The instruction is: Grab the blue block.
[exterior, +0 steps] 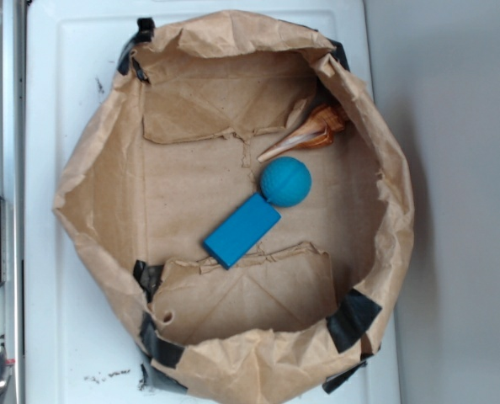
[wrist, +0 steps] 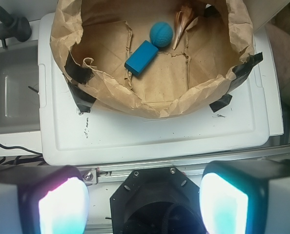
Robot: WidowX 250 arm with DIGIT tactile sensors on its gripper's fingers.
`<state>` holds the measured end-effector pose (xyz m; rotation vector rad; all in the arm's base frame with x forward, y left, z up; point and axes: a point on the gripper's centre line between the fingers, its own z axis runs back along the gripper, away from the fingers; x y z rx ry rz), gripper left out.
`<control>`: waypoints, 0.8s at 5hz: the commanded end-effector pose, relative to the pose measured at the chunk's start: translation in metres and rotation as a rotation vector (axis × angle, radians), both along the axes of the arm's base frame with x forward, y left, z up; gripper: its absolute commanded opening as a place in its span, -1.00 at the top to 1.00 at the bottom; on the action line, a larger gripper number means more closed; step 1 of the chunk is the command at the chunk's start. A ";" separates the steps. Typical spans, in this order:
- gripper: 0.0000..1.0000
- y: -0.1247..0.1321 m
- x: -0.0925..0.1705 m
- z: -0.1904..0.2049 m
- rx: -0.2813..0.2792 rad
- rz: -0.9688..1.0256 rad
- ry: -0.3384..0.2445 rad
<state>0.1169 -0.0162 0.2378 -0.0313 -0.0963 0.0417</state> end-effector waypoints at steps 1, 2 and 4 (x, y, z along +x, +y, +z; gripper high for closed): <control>-1.00 0.000 0.000 0.000 0.000 0.000 0.000; -1.00 0.002 0.048 0.001 -0.048 0.121 0.011; -1.00 -0.001 0.133 -0.025 -0.058 0.360 0.015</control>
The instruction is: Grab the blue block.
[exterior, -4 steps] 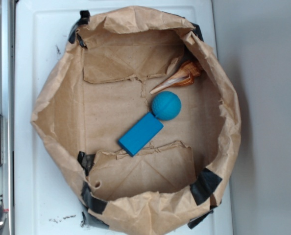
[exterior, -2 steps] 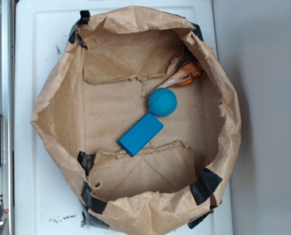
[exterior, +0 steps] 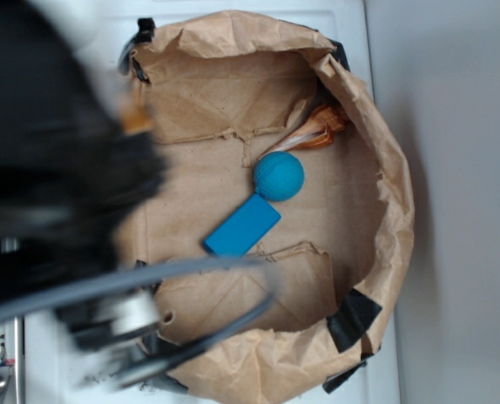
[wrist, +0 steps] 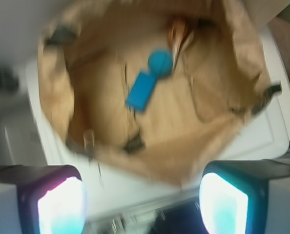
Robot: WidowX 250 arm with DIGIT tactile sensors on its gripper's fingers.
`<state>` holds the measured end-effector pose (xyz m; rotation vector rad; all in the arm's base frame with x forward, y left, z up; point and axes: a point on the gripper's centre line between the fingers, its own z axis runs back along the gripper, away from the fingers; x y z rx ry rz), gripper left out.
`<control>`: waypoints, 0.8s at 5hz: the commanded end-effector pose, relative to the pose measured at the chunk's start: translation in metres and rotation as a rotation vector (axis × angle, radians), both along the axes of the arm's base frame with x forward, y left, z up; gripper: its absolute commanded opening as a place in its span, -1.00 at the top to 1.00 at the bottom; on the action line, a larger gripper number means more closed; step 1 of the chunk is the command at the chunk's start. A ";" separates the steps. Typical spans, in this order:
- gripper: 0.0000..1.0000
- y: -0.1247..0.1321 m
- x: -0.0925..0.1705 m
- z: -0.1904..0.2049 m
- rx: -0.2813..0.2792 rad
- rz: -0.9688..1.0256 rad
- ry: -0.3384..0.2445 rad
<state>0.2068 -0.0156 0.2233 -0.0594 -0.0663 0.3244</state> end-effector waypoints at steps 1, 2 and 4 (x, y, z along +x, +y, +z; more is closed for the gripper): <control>-1.00 -0.001 0.043 -0.010 -0.012 0.080 -0.018; -1.00 -0.001 0.043 -0.010 -0.012 0.080 -0.018; -1.00 0.012 0.038 -0.088 0.086 0.119 -0.040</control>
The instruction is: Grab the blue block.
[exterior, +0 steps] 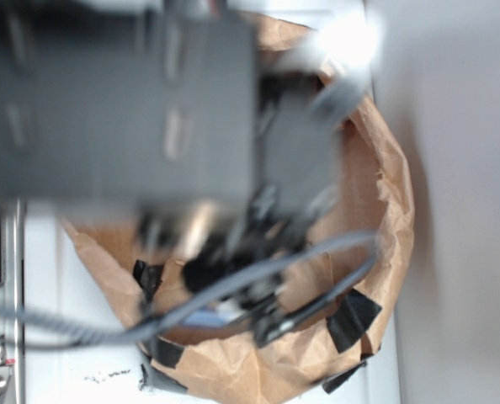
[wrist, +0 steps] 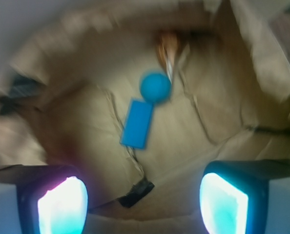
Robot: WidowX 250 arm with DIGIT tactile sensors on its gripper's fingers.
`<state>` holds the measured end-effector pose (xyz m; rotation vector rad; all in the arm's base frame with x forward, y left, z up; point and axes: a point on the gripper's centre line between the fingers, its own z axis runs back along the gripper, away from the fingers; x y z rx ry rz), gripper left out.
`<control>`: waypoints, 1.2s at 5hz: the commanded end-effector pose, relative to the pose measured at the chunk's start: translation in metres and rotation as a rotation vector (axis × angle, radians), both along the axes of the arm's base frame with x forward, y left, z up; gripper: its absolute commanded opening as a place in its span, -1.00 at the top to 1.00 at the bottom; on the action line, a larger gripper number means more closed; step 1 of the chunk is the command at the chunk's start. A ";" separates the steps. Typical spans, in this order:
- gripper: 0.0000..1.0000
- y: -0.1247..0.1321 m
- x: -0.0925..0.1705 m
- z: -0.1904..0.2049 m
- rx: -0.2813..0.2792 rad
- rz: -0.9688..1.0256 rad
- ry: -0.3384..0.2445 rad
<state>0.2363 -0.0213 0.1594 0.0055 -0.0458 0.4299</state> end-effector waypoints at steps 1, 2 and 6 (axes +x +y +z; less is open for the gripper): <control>-1.00 0.022 0.011 -0.059 0.039 0.089 -0.050; -1.00 0.028 0.011 -0.068 -0.043 0.256 -0.111; -1.00 -0.013 0.039 -0.130 -0.108 0.224 -0.053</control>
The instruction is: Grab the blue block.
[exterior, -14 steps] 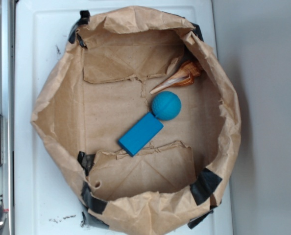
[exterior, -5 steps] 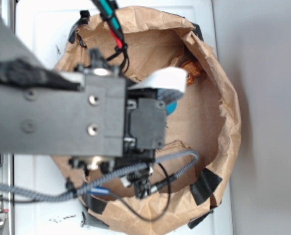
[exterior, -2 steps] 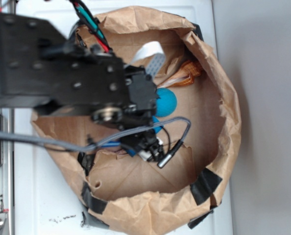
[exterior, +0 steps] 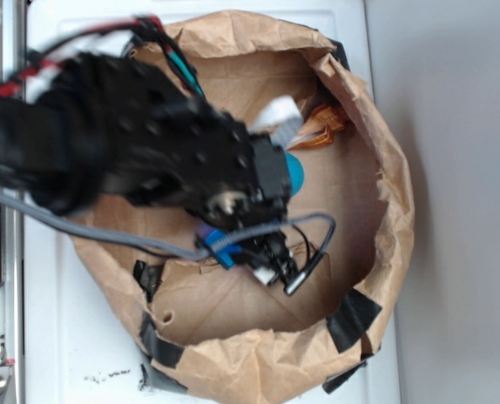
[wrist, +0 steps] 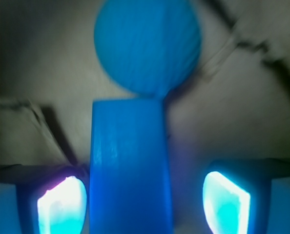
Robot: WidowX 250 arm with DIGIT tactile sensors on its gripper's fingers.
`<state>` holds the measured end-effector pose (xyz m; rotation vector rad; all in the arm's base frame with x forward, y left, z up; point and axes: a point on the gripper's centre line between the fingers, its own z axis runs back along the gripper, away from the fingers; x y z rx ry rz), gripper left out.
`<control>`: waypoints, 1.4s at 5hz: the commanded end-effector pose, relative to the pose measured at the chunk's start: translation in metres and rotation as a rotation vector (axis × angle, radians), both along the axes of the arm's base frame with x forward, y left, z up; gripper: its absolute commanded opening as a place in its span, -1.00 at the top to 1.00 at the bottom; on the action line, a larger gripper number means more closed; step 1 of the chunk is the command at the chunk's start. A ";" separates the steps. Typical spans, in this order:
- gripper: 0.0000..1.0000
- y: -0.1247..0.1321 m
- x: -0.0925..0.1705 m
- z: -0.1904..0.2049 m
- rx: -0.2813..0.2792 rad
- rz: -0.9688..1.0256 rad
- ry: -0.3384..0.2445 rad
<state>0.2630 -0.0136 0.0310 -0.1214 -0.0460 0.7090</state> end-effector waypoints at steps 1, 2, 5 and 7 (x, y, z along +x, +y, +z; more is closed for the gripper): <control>-0.84 -0.023 0.009 -0.008 0.052 -0.045 -0.021; 1.00 -0.013 0.005 0.000 0.067 -0.018 -0.050; 1.00 0.043 0.009 0.102 -0.025 -0.062 -0.139; 1.00 0.040 -0.014 0.139 0.154 -0.185 -0.077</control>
